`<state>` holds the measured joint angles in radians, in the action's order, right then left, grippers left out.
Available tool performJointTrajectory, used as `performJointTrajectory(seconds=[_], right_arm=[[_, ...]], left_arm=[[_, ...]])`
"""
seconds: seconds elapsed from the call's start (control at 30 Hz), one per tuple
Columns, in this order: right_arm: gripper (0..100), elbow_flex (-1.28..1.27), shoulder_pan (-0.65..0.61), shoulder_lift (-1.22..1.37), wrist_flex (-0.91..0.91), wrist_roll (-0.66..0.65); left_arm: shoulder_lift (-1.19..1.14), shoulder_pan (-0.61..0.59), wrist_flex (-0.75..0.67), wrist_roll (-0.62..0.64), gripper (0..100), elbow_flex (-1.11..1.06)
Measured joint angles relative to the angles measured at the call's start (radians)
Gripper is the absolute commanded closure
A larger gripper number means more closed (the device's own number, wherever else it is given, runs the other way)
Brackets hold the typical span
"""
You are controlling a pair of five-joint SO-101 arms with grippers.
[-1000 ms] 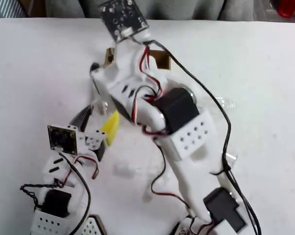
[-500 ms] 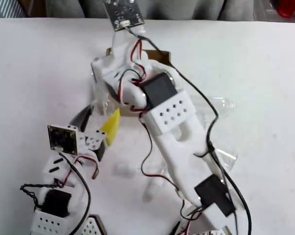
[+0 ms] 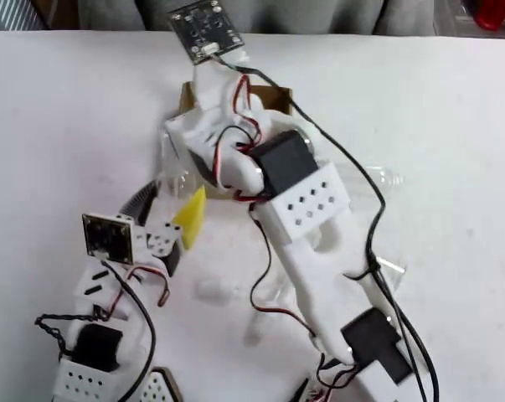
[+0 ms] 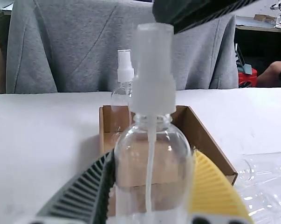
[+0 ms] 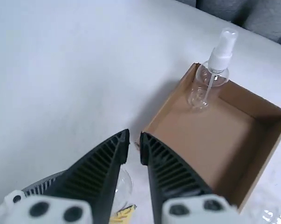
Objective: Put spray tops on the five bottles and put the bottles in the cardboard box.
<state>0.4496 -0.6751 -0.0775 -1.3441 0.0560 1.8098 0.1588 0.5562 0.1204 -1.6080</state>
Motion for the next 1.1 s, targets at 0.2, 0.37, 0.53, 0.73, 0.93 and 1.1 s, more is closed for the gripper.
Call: performJointTrajectory(seconds=[0.2, 0.37, 0.53, 0.73, 0.93, 1.1], right_arm=[[98.3, -0.002, 0.055, -0.029, -0.023, -0.002], [98.3, -0.002, 0.054, -0.066, -0.144, -0.002], [98.3, -0.011, 0.054, -0.101, -0.334, -0.002], [98.3, -0.270, 0.075, -0.204, -0.327, -0.038], [98.3, -0.601, 0.058, -0.345, -0.169, -0.072], [98.3, -0.872, -0.008, -0.459, 0.034, -0.074]], left_arm=[[0.000, 0.000, 0.000, 0.000, 98, 0.000], [0.000, 0.000, 0.000, 0.000, 98, 0.000], [0.000, -0.023, 0.000, 0.000, 98, 0.000], [0.000, -0.068, 0.000, 0.000, 98, 0.000], [0.000, -0.107, 0.000, 0.000, 98, 0.000], [0.000, -0.109, 0.000, 0.021, 98, 0.000]])
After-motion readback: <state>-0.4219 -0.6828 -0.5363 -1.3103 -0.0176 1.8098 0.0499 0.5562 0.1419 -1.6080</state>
